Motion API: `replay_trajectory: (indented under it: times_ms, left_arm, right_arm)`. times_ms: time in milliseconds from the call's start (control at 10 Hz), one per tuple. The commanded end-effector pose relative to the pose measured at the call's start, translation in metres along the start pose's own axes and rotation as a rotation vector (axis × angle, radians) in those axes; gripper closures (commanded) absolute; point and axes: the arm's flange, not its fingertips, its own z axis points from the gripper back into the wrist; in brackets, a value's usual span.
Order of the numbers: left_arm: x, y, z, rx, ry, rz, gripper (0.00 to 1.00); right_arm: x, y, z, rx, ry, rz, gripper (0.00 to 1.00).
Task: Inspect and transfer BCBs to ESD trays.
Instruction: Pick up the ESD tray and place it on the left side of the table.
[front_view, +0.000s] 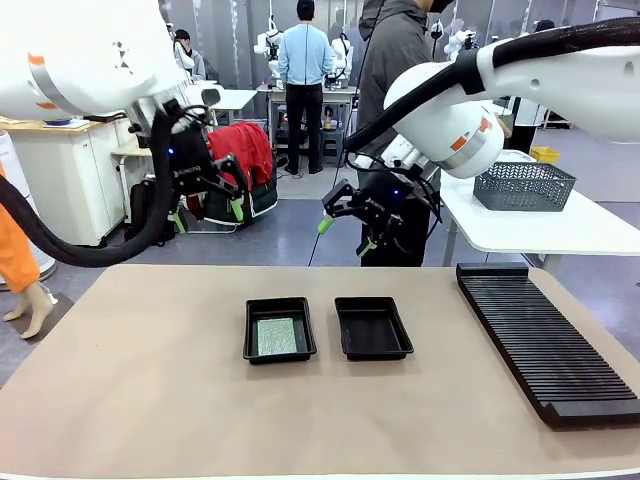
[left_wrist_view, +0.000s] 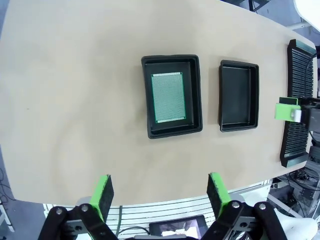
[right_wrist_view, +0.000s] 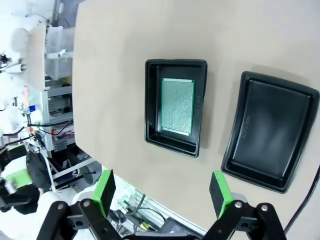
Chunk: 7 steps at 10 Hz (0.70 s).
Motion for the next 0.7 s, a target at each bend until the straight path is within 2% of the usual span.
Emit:
replay_trajectory:
  times_ms: [0,600]
  left_arm:
    - [-0.001,-0.011,-0.02,-0.021,-0.002,0.027,0.0]
    - [0.005,-0.025,-0.099,-0.016,0.055,0.038,0.0]
  right_arm:
    - [-0.011,-0.016,0.009,0.065,0.012,-0.002,0.0]
    - [-0.018,-0.047,0.026,0.106,0.021,0.001,0.0]
